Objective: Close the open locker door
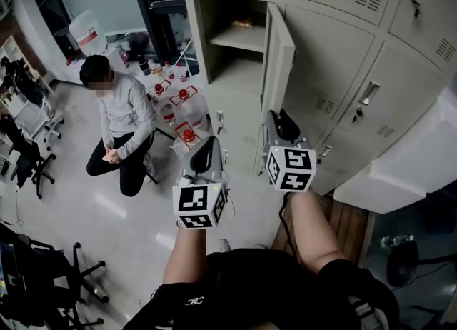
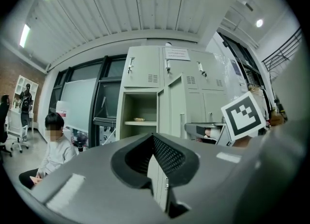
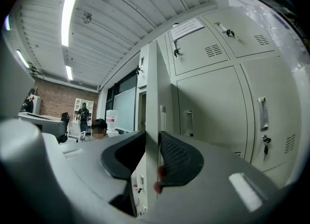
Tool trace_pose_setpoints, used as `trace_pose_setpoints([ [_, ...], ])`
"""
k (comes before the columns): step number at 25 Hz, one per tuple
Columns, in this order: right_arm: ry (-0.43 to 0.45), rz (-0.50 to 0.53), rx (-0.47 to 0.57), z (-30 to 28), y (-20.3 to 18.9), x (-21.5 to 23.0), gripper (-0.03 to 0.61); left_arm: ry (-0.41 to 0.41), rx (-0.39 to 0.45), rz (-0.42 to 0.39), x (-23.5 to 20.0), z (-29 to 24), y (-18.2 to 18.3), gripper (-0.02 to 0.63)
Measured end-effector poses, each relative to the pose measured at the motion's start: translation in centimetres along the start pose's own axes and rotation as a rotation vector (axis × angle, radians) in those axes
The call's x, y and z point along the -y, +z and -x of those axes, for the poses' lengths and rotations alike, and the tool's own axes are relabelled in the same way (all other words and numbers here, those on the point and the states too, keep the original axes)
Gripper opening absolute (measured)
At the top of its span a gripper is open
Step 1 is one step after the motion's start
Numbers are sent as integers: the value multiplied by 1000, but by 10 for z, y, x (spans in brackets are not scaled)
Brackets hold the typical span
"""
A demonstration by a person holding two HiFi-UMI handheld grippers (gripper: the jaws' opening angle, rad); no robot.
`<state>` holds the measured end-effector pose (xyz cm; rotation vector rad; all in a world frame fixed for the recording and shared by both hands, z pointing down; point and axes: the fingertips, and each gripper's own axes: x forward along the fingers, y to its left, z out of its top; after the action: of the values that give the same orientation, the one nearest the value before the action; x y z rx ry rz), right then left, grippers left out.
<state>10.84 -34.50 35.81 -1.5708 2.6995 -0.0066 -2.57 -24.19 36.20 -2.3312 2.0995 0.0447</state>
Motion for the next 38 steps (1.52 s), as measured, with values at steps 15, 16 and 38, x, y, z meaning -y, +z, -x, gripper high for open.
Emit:
trace_pose_setpoints([
  [15,14,17,-17,-10,0,-22,109,69,-2,11,-24,1,-7,0],
  [16,7,15,-15,-12,0,-25,109,60,-3,14,-28,-1,-7,0],
  [38,-278,3,-29,-83,-1,-113,110,-219,-9,29,-150,-48,-8,0],
])
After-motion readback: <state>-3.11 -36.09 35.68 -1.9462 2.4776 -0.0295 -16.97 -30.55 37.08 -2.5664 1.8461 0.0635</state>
